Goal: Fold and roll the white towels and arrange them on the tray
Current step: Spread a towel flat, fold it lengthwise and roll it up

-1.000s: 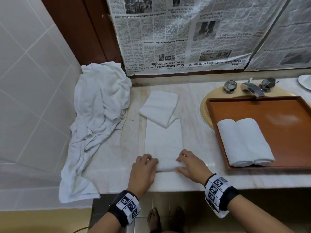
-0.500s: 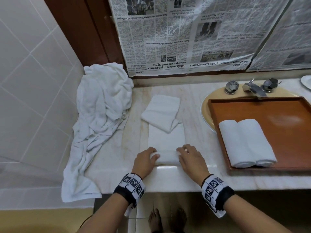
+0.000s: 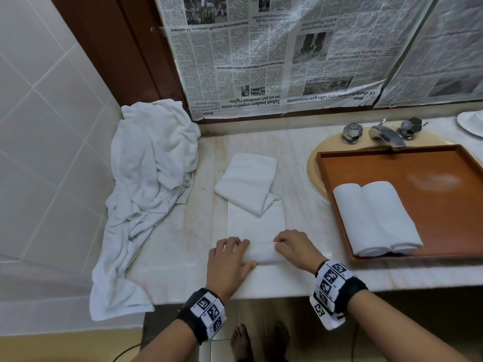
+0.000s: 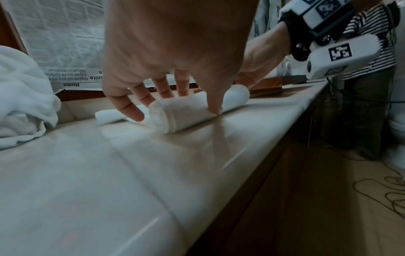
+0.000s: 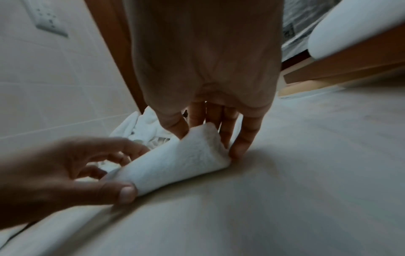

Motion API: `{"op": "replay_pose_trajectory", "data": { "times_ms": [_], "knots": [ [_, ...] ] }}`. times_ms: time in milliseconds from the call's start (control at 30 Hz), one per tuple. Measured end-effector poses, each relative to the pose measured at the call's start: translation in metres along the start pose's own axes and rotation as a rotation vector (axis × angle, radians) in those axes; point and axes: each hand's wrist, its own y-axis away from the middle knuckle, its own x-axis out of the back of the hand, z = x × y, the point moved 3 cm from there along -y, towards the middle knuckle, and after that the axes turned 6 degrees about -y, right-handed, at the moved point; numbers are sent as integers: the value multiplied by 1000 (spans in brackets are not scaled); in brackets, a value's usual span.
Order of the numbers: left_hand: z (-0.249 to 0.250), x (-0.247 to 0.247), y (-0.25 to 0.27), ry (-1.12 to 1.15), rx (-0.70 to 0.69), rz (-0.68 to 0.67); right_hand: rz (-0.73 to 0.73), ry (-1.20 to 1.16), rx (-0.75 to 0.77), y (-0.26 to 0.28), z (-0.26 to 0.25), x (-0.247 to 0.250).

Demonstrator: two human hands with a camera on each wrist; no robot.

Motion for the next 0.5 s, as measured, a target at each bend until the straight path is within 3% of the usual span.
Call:
{"op": "replay_pose_trajectory", "data": {
  "times_ms": [133,233,333,400,500],
  "knots": [
    [-15,4,-16,202,68,-115,52,70,5,1,1,-4],
    [-24,1,-26,297,64,-176,184,375,215,14,-6,-12],
    [-30,2,-36,456,93,-208,142,455,352,23,-9,-23],
    [-30,6,-42,485,123,-241,82,448,368,20,-6,-27],
    [-26,8,-40,474,131,-204,58,291,262,5,-5,-17]
  ]
}}
